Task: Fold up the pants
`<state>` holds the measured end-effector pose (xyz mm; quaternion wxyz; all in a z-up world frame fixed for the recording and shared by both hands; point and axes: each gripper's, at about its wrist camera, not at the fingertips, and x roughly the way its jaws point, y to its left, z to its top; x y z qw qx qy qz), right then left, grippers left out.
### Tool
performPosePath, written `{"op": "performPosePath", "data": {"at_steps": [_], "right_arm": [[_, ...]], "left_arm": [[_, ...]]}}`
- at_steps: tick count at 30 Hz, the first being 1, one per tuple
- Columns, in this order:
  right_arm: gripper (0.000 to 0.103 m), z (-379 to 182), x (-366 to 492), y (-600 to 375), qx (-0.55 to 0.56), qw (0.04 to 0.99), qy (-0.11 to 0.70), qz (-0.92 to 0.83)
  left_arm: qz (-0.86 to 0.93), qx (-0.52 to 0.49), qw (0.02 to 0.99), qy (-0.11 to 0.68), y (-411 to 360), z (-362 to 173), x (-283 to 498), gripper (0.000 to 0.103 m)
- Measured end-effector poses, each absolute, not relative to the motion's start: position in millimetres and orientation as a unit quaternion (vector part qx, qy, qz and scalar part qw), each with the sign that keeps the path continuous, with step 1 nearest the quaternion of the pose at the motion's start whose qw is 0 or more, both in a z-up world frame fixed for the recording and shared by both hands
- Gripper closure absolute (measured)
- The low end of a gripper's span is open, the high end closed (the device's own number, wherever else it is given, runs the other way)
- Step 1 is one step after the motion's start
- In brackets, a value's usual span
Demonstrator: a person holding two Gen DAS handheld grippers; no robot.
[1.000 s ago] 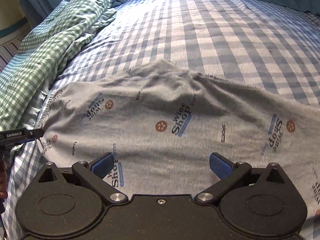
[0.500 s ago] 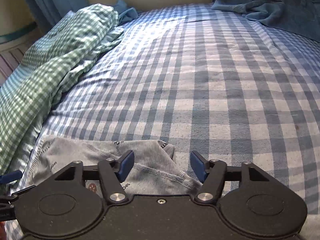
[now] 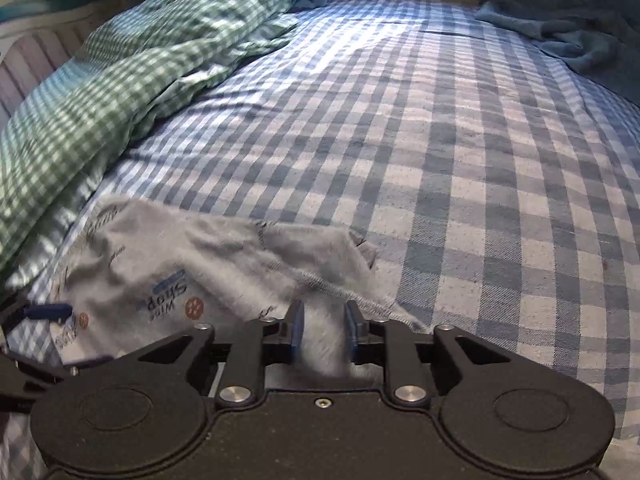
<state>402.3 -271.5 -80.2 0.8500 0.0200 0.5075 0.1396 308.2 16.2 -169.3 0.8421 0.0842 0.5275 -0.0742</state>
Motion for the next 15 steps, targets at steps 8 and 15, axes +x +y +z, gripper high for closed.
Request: {"op": "performPosePath", "data": {"at_steps": [8,15], "right_arm": [[0.097,-92.3,427.0,-269.0,-0.012,0.828,0.537,0.163],[0.097,-84.5,394.9,-261.4,-0.036,0.809,0.542,0.224]], "left_arm": [[-0.066,0.074,0.839,0.535,18.6,-173.1,309.9,0.007],[-0.061,0.066,0.839,0.536,18.8,-174.7,310.3,0.006]]}}
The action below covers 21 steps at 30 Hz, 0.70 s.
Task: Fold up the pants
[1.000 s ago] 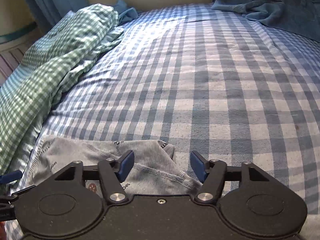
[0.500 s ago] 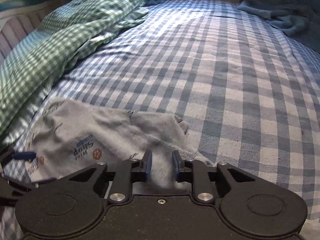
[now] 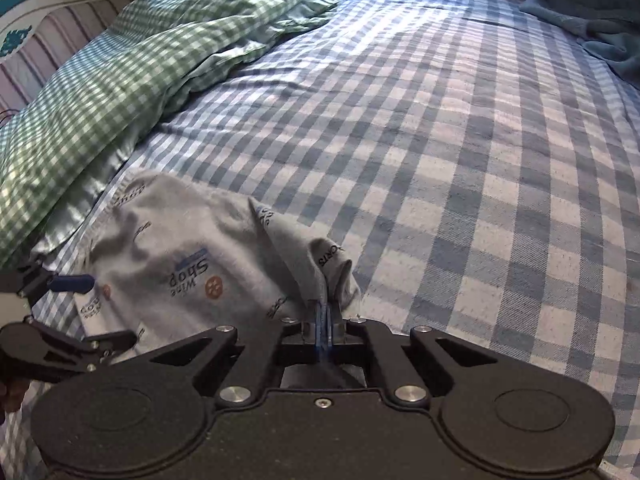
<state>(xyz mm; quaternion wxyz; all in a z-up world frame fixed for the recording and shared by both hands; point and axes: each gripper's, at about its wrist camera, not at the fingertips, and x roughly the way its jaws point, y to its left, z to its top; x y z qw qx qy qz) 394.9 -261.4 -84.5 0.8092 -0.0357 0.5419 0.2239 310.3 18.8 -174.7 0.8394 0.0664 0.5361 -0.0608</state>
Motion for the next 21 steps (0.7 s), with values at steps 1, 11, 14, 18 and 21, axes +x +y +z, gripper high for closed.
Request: {"op": "performPosePath", "data": {"at_steps": [1,11,14,18,21], "right_arm": [[0.093,-86.8,396.4,-264.8,-0.02,0.81,0.544,0.219],[0.078,-99.6,443.1,-282.8,0.123,0.807,0.554,0.162],[0.088,-104.9,452.2,-283.5,0.128,0.808,0.555,0.148],[0.102,-102.6,458.5,-280.8,0.092,0.824,0.544,0.128],[0.102,-105.0,463.4,-279.9,0.077,0.83,0.54,0.112]], "left_arm": [[-0.061,0.067,0.839,0.536,18.8,-174.7,310.4,0.005],[-0.061,0.068,0.837,0.54,18.7,-175.0,311.1,0.005],[-0.058,0.067,0.836,0.541,18.9,-174.8,311.2,0.005],[-0.058,0.067,0.835,0.543,19.6,-175.6,312.0,0.005],[-0.058,0.069,0.832,0.547,19.6,-177.3,313.8,0.005]]}}
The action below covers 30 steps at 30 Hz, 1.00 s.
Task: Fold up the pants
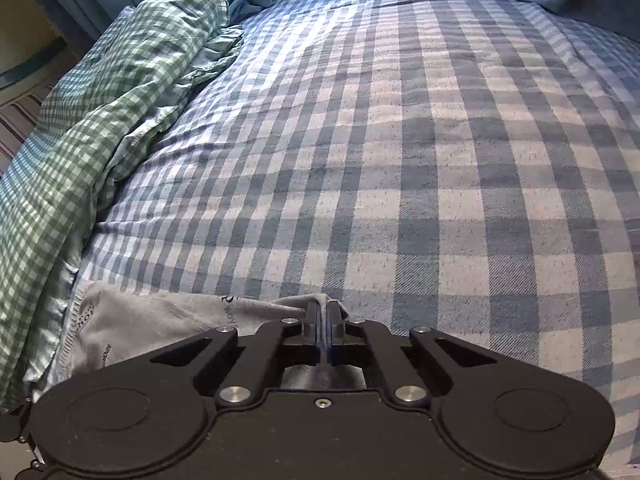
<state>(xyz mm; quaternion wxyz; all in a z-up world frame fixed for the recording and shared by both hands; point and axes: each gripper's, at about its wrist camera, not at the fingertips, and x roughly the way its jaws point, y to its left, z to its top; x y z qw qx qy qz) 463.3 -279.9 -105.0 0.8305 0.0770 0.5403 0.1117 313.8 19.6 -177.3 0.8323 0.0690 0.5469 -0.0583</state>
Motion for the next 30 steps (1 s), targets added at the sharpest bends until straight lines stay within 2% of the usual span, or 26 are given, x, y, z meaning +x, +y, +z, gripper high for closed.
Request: {"op": "performPosePath", "data": {"at_steps": [2,4,6,8,10,11,13,18,24,30], "right_arm": [[0.101,-108.3,464.7,-279.8,0.077,0.831,0.54,0.109],[0.091,-105.8,463.0,-277.3,0.069,0.833,0.538,0.112],[0.068,-95.7,455.6,-276.6,0.045,0.843,0.525,0.104],[0.059,-81.8,439.4,-277.8,0.02,0.857,0.506,0.098],[0.043,-69.5,414.9,-282.0,0.009,0.867,0.49,0.088],[0.031,-65.3,400.6,-283.5,0.001,0.872,0.483,0.081],[0.019,-61.1,364.0,-287.0,-0.02,0.877,0.475,0.066],[0.011,-75.2,275.7,-307.0,-0.023,0.867,0.497,0.025],[0.01,-103.0,199.4,-365.5,-0.004,0.847,0.526,-0.076],[0.009,-93.9,151.2,-446.7,0.028,0.855,0.492,-0.162]], "left_arm": [[-0.058,0.069,0.829,0.552,20.1,-177.0,315.8,0.004],[-0.057,0.07,0.825,0.558,20.2,-175.1,317.4,0.004],[-0.054,0.07,0.822,0.563,20.4,-171.9,318.4,0.004],[-0.051,0.066,0.822,0.563,20.6,-167.3,317.2,0.004],[-0.047,0.059,0.823,0.564,20.4,-163.5,315.1,0.004],[-0.045,0.056,0.822,0.565,20.0,-162.1,313.9,0.004],[-0.041,0.054,0.821,0.567,17.5,-161.3,310.5,0.004],[-0.031,0.098,0.808,0.58,4.1,-171.2,297.8,0.003],[0.0,0.103,0.796,0.597,5.7,-169.8,287.6,0.001],[0.025,0.118,0.8,0.588,-22.6,-147.6,273.0,0.001]]}}
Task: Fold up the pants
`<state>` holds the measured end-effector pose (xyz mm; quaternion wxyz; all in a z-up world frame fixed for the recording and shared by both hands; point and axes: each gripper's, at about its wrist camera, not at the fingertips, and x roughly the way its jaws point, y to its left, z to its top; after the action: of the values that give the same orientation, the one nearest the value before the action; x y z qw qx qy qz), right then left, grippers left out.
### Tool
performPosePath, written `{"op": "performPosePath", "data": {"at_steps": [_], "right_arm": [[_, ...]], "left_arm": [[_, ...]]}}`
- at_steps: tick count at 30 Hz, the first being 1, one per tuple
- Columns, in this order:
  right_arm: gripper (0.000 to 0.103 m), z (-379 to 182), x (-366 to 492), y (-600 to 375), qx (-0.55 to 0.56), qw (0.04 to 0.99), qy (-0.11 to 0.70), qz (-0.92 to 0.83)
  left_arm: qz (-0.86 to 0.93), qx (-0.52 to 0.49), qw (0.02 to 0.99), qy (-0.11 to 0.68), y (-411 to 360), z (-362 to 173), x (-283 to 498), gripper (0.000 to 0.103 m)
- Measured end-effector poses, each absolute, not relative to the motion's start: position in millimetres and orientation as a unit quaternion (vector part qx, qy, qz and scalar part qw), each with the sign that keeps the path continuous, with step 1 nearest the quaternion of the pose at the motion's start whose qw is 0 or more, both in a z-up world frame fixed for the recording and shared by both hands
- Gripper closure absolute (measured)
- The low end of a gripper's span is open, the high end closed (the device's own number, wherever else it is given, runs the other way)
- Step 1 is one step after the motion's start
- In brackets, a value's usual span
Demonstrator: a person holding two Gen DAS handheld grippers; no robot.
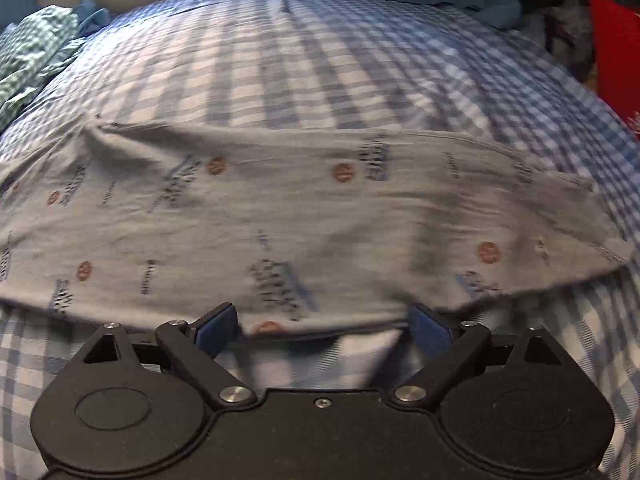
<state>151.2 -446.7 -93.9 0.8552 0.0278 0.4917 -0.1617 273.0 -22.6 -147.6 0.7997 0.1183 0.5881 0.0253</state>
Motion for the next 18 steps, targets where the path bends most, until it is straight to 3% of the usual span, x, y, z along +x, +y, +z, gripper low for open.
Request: {"op": "performPosePath", "data": {"at_steps": [6,18], "right_arm": [[0.004,-75.8,122.9,-518.9,0.073,0.877,0.439,-0.181],[0.004,-91.9,87.7,-699.7,0.1,0.842,0.458,-0.266]], "left_arm": [[-0.018,0.119,0.824,0.554,-112.4,-132.9,250.1,0.0],[-0.008,0.212,0.793,0.571,-296.0,-156.3,214.7,0.001]]}}
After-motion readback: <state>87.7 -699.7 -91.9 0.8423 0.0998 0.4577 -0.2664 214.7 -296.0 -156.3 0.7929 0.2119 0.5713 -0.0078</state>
